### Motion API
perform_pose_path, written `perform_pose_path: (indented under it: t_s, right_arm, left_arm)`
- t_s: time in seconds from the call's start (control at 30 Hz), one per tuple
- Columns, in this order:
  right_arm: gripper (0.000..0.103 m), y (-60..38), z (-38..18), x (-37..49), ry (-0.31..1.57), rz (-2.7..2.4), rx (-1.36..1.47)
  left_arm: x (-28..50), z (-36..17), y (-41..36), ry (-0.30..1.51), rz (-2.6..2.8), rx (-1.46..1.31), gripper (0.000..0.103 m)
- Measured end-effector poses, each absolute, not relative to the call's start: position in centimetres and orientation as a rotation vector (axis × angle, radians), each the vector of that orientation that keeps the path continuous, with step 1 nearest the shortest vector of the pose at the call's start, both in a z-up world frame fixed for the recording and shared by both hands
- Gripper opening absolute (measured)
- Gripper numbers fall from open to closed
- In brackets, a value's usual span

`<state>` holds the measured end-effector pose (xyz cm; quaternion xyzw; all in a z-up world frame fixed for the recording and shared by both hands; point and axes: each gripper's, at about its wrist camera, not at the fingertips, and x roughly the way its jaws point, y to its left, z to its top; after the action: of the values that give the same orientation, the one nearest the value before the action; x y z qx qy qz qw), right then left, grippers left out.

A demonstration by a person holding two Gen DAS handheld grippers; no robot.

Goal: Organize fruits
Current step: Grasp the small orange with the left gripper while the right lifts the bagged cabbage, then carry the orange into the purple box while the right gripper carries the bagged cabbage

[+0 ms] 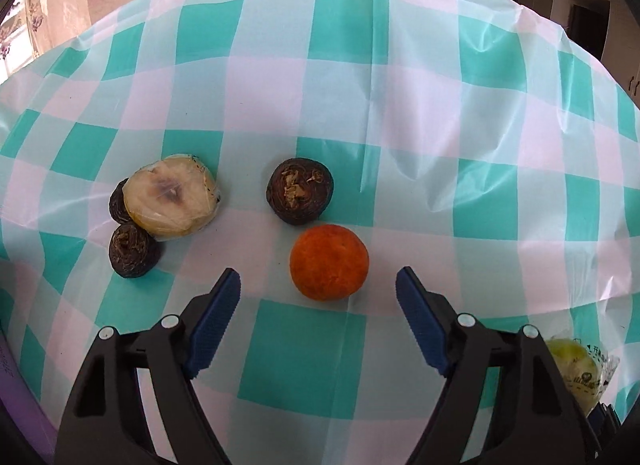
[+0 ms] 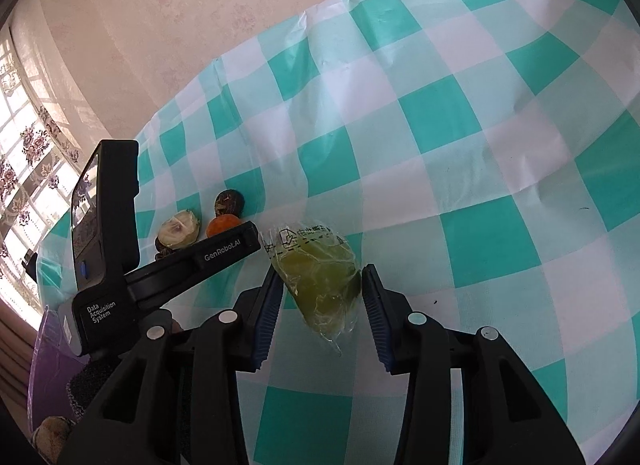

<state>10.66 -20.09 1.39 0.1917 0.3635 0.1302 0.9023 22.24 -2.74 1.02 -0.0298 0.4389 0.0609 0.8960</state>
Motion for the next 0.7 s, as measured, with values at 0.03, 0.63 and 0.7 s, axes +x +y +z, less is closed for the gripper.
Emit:
perform_pose_path:
  t_s: [0.03,0.63,0.7]
  right_arm:
    - [0.042,-20.1,1.4,10.7,0.752,0.269,0.397]
    - [0.037,-19.2,0.3,11.7,0.84,0.26,0.363]
    - [0.037,-19.3,0.4,11.6,0.828,0.268,0.369]
  left_arm:
    - [22.7,0.8,-2.7,0.927,0.126,-0.057,0.065]
    - [16.8,2.2,0.1,0.815,0.024,-0.193,0.034]
    - [15.3,2.3,0.4,0.807,0.015,-0.22,0.034]
